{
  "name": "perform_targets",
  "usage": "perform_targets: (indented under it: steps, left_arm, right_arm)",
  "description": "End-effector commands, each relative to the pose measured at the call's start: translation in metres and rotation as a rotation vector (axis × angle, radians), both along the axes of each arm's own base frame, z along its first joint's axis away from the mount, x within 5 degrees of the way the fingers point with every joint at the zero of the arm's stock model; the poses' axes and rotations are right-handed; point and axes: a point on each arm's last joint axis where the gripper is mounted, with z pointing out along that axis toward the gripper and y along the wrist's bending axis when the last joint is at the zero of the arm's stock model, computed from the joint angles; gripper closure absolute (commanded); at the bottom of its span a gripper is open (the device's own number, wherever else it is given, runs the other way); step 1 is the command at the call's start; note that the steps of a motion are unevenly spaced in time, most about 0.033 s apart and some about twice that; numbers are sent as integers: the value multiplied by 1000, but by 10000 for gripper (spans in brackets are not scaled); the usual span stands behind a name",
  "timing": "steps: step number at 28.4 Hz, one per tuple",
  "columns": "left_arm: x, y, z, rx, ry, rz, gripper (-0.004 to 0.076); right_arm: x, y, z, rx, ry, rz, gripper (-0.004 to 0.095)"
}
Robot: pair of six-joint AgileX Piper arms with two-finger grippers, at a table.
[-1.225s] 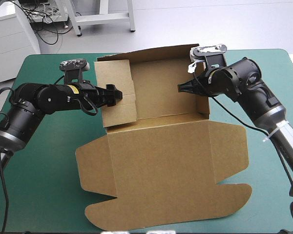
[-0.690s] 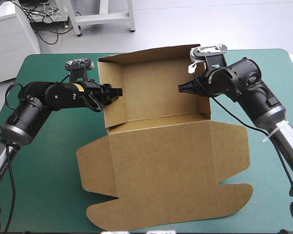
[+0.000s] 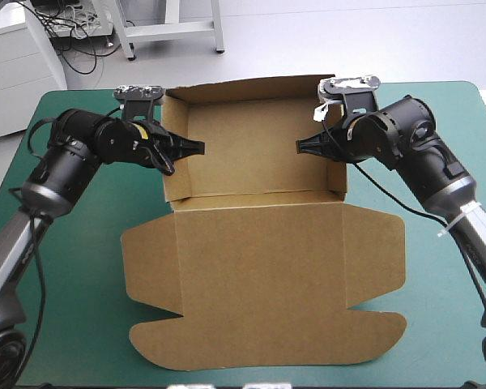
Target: Fold the box
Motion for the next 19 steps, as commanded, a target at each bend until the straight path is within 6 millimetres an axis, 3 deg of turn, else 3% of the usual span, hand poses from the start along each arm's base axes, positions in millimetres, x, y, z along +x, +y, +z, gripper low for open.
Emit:
perform_targets:
  steps: [1,5,9,19]
  left_arm:
    - [13,-15,17,-20,7,-40,756]
    - [41,-29,-1,33,118,-49,756]
    - [60,-37,-24,72,186,-50,756]
    - [85,-51,-75,100,308,-30,756]
  right_arm:
    - [5,-1,9,14,-52,2,925]
    - [26,-2,-22,-17,88,-21,925]
    - [46,-8,-47,61,209,14,925]
    - [75,-9,-96,15,352,23,925]
